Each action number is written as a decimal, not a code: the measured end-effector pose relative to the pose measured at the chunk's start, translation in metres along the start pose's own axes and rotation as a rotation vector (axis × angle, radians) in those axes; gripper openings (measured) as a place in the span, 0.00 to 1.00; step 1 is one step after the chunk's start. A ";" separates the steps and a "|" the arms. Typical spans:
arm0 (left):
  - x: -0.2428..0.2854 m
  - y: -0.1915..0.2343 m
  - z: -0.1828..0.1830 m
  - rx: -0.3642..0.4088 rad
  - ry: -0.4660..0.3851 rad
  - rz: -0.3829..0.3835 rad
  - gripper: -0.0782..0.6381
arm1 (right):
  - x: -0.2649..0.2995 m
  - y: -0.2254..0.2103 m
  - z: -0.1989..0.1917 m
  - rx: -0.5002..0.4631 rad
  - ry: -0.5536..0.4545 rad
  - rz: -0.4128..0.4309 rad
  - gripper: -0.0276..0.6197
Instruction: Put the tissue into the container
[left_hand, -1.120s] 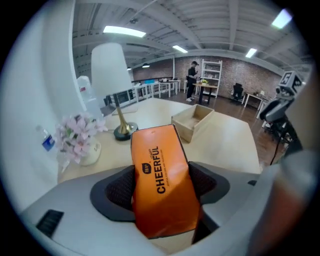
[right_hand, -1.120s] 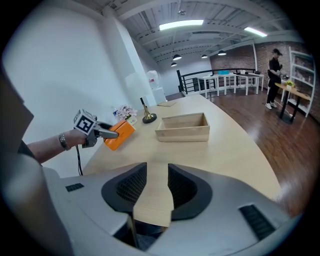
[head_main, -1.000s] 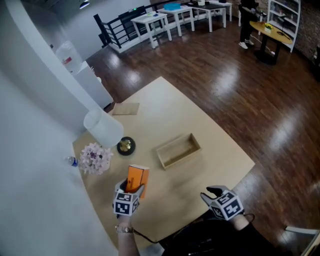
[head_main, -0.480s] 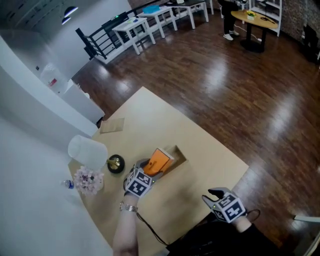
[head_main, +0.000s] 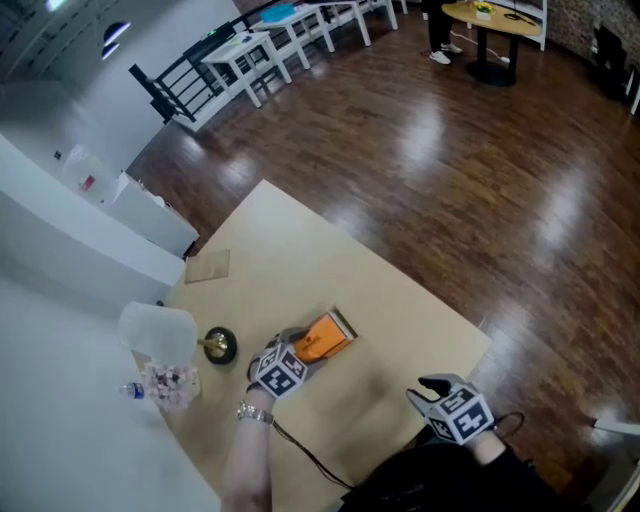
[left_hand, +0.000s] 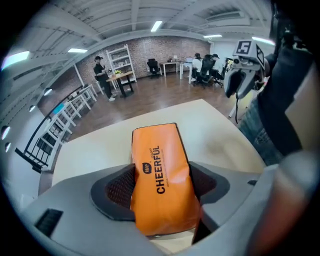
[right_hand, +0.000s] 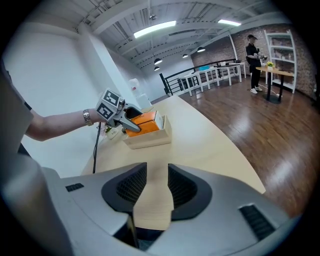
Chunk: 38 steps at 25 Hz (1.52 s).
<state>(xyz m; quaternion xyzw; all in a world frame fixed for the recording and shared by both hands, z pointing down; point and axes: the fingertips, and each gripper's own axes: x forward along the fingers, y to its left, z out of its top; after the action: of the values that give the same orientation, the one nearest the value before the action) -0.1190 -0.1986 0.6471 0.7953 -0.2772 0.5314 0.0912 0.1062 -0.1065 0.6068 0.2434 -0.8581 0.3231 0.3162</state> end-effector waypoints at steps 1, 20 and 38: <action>0.005 -0.003 -0.005 0.014 0.026 -0.010 0.59 | 0.002 -0.001 0.000 0.002 0.001 0.004 0.25; -0.120 -0.096 0.032 -0.455 -0.405 0.068 0.48 | 0.007 0.035 0.013 -0.054 -0.023 0.058 0.25; -0.158 -0.213 -0.052 -0.957 -0.493 0.301 0.11 | 0.034 0.145 -0.008 -0.230 0.033 0.181 0.06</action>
<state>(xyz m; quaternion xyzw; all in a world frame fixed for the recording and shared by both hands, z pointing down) -0.0903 0.0550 0.5587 0.7175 -0.6111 0.1519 0.2977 -0.0036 -0.0107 0.5775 0.1221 -0.9026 0.2539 0.3256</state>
